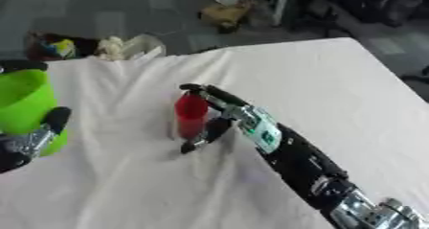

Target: Pour the contents of one cup into another cup.

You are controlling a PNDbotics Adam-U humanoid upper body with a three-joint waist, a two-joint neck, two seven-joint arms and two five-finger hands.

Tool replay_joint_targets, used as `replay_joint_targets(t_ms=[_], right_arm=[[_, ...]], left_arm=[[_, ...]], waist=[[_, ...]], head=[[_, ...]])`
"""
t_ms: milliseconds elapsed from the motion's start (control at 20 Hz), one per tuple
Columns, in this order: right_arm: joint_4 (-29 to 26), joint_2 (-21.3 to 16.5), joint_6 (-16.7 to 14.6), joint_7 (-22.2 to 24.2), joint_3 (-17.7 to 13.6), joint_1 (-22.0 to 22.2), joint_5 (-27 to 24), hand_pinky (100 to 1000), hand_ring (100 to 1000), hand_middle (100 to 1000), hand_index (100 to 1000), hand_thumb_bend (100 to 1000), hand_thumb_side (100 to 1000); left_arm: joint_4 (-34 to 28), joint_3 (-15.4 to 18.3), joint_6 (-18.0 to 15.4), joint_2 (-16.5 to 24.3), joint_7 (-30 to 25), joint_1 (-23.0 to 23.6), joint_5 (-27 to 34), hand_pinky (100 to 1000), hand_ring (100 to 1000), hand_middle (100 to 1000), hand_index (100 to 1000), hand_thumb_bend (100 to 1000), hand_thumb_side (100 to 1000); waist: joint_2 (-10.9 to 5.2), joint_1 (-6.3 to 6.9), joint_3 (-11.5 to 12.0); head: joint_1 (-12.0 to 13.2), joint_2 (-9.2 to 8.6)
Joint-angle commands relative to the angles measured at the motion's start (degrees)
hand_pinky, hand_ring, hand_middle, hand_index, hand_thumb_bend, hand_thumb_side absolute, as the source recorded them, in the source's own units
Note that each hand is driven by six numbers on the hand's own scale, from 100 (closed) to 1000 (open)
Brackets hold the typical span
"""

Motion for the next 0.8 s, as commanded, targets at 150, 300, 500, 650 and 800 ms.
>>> replay_joint_targets(t_ms=[150,300,500,650,800], right_arm=[[-0.08,0.36,-0.15,0.4,0.06,-1.18,-1.4,684,1000,272,584,832,484],[0.11,0.56,-0.22,0.53,0.17,-1.14,-1.86,658,1000,230,535,810,467],[0.29,0.92,-0.3,0.89,0.33,-1.08,-2.04,591,923,161,457,754,378],[0.54,1.07,-0.05,1.32,0.3,-0.93,-2.02,538,866,121,415,683,257],[0.93,0.94,0.68,1.0,-0.08,-0.54,-2.54,504,837,102,396,616,145]], left_arm=[[-0.86,-0.02,0.03,0.12,-0.04,-1.27,-0.07,448,392,560,777,100,274],[-0.79,-0.07,0.07,0.06,0.0,-1.2,-0.08,448,392,562,777,100,276],[-0.67,-0.12,0.11,-0.03,0.08,-1.17,-0.04,449,393,563,777,100,282],[-0.7,-0.14,0.12,-0.01,0.13,-1.15,0.0,449,393,563,777,100,283],[-0.93,-0.07,0.18,0.14,0.21,-1.02,0.09,449,393,564,777,100,286]], waist=[[-1.14,0.29,0.15],[-1.16,0.38,0.16],[-1.16,0.49,0.09],[-1.15,0.58,-0.07],[-1.18,0.66,-0.4]], head=[[-0.41,-0.73],[-0.48,-0.76],[-0.58,-0.78],[-0.59,-0.77],[-0.4,-0.8]])
